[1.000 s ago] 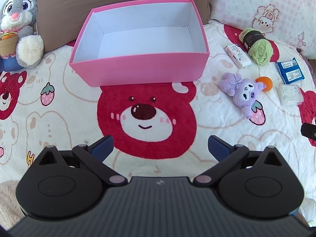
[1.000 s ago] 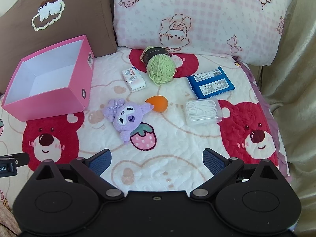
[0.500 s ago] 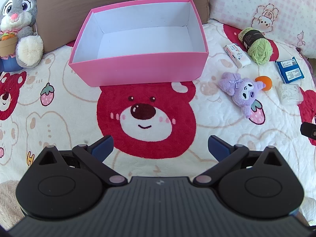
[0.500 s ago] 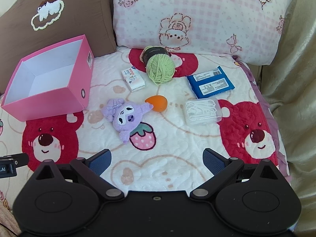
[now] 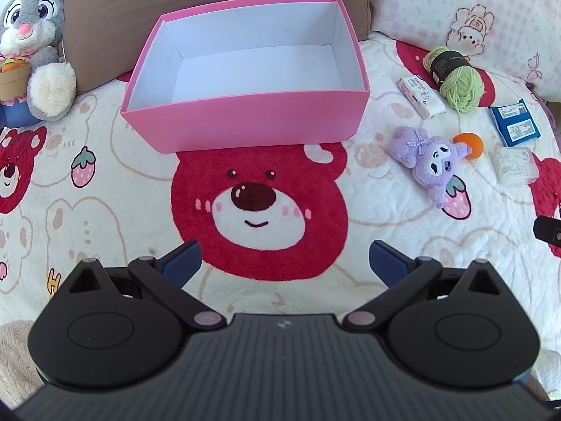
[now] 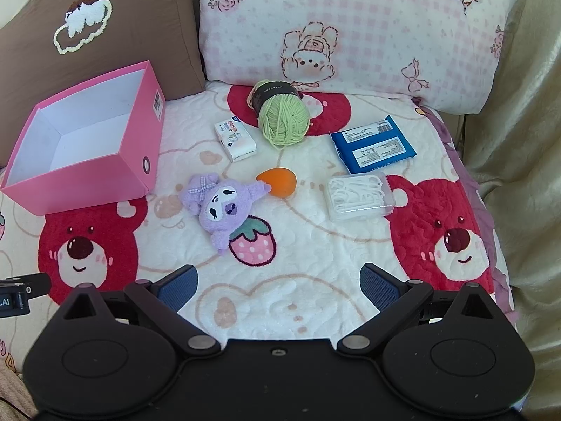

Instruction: Organize objects

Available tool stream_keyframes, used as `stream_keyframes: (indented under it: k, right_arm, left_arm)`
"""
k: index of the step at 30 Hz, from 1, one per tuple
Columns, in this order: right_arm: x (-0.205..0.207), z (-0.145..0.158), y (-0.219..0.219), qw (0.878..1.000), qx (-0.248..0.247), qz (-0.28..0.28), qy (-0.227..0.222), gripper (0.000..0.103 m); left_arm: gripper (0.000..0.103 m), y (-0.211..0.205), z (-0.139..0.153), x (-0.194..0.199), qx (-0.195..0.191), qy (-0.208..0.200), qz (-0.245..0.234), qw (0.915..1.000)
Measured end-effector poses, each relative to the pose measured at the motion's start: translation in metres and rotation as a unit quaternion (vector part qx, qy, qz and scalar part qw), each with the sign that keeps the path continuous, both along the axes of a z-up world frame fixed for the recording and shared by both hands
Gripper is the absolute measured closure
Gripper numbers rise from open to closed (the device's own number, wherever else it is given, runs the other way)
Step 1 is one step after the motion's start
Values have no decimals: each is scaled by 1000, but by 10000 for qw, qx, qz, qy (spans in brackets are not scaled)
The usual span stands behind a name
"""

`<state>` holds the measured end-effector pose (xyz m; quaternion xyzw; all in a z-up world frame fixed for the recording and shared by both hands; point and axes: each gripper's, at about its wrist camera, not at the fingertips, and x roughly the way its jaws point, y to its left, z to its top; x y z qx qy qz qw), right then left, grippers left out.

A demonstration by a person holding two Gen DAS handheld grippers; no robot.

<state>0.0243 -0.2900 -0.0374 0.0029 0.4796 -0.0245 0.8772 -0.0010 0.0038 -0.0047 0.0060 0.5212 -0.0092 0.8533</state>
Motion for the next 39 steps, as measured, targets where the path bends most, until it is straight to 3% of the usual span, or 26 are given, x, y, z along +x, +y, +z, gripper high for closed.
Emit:
stream_keyframes:
  k: [19,26,32,39]
  right_arm:
    - [-1,1,4,9999,79,75,64,3]
    - [-3,16,2,9999,-7,161,20,3]
    - [-4,41,1,9978,100,645,-80,3]
    - [0,68,-1,9890,28,1256,-786,3]
  left_arm:
    - [0,-12,-2,1,114,115,-140,9998]
    - [0,-18,24,3,417,-186,-521,9976]
    - [2,-21,47,18,87,-169,-1000,9948]
    - [1,-41,75,36,43,-611,-1430,9878]
